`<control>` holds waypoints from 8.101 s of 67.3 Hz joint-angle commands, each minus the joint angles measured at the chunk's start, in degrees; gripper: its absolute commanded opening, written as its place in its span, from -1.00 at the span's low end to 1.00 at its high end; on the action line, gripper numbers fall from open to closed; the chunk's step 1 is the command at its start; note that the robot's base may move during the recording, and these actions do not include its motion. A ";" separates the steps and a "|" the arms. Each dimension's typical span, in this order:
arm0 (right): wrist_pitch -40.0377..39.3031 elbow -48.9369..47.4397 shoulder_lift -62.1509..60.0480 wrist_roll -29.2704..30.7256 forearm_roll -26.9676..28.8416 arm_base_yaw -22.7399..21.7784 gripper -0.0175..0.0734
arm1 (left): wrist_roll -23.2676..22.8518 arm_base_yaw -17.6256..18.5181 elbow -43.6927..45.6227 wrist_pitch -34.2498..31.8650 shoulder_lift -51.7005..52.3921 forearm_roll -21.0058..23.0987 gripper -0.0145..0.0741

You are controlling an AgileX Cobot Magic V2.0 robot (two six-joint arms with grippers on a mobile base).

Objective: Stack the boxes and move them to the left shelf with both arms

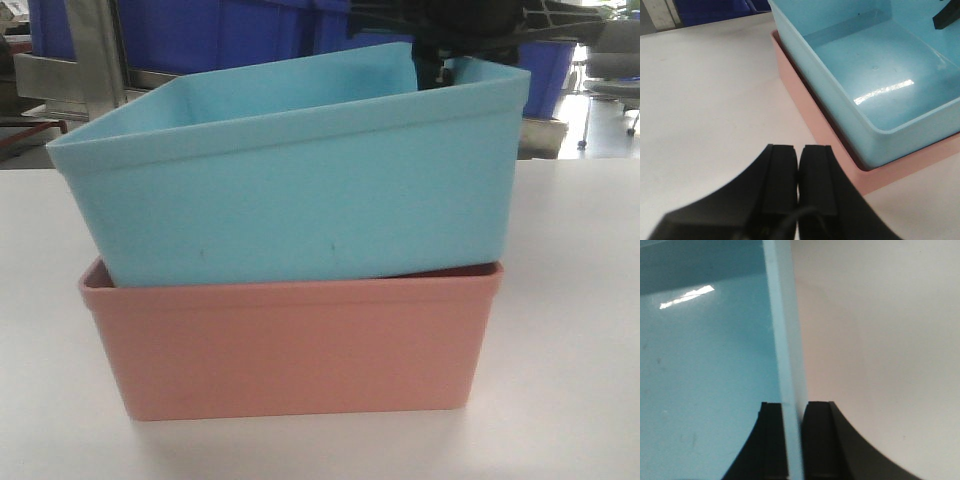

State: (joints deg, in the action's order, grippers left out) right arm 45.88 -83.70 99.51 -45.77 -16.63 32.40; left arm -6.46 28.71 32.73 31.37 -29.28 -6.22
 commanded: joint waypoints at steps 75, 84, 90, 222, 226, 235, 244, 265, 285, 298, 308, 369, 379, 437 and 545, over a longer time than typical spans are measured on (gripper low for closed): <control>0.02 -2.36 -1.95 6.51 -0.07 -0.17 0.71 | -6.69 0.07 4.94 -4.34 -5.26 2.64 0.34; 2.32 -3.34 -2.67 12.39 1.84 -0.33 0.71 | -10.57 0.07 9.94 -2.31 -12.41 2.64 0.37; 4.12 -4.31 -2.67 17.31 5.12 -0.47 0.71 | -11.47 0.07 14.38 0.12 -19.31 2.64 0.37; -0.34 -4.34 11.92 22.22 9.00 -4.06 -0.49 | -21.56 0.07 50.60 16.24 -79.84 -3.53 -0.68; -0.35 -4.34 11.86 22.22 8.79 -4.06 -0.49 | -21.56 0.07 50.80 16.52 -79.84 -3.53 -0.68; 0.75 -4.34 11.75 22.22 8.72 -4.06 -0.49 | -21.56 0.07 50.97 18.15 -79.84 -3.53 -0.68; 2.02 -4.34 10.55 22.22 8.19 -4.06 -0.49 | -23.65 0.26 52.71 22.07 -79.47 -3.79 -0.68; 2.43 -4.34 1.19 22.11 6.65 -4.06 -0.49 | -27.49 1.83 54.57 23.81 -70.34 -5.48 -0.68; 4.81 -4.34 -9.52 21.93 3.76 -2.38 -0.49 | -29.14 4.88 54.57 25.42 -58.32 -7.02 -0.68; 6.92 -4.16 -11.33 16.83 -1.78 2.31 -0.49 | -33.89 11.66 54.57 29.83 -56.13 -14.17 -0.68; 6.10 -4.12 -11.21 11.41 -5.05 7.22 -0.49 | -41.15 17.82 54.57 29.86 -56.13 -21.53 -0.68; 3.18 -4.12 -9.89 0.89 -10.38 16.95 -0.49 | -45.50 20.65 54.57 23.40 -59.67 -22.71 -0.68; 3.74 -4.12 -9.89 0.89 -10.51 16.95 -0.49 | -45.09 20.65 54.57 23.66 -59.81 -23.36 -0.68; 3.92 -4.12 -9.89 0.89 -10.56 16.90 -0.49 | -45.09 20.65 54.57 24.03 -59.81 -23.36 -0.68; 3.92 -4.12 -9.89 0.89 -10.56 16.90 -0.49 | -45.09 20.65 54.57 24.03 -59.81 -23.36 -0.68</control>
State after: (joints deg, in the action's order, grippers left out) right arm 63.00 -85.17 91.51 -42.39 -28.50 47.90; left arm -50.46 46.62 84.78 66.98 -91.25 -33.21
